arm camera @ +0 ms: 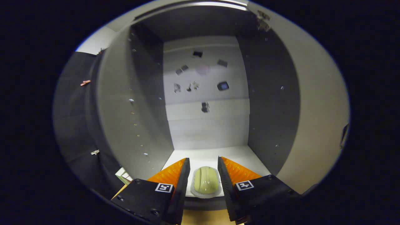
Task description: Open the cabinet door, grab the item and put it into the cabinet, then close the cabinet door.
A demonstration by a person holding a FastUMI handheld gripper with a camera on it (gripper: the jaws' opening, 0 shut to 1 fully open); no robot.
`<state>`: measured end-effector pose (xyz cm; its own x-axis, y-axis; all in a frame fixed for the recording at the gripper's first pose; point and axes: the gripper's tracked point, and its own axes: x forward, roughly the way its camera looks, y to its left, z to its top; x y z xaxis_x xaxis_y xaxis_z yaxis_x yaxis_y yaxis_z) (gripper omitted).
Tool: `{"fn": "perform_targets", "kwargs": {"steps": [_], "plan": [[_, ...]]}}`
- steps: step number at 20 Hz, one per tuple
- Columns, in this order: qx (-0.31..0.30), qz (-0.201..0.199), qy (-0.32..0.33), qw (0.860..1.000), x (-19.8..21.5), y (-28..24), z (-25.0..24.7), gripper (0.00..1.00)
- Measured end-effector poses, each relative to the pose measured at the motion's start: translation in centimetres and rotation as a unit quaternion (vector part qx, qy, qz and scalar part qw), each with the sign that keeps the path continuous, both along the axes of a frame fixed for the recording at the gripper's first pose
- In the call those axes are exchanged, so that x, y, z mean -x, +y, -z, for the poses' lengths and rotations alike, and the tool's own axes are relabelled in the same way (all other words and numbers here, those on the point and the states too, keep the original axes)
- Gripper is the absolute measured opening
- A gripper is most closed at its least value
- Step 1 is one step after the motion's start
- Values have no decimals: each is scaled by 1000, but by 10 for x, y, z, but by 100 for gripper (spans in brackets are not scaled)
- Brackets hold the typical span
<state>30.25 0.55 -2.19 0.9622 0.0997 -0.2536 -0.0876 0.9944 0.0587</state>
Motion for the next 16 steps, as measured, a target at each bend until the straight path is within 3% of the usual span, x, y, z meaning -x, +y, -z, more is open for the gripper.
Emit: {"fn": "perform_targets", "kwargs": {"steps": [3, 7, 13, 16], "plan": [[-19, -3, -5, 1000, 52, 4, -14, 66], [-1, 17, -22, 1000, 116, -2, -29, 99], [-32, 38, 14, 999, 213, -2, -25, 99], [-33, 24, 18, 999, 271, -8, -37, 99]]}}
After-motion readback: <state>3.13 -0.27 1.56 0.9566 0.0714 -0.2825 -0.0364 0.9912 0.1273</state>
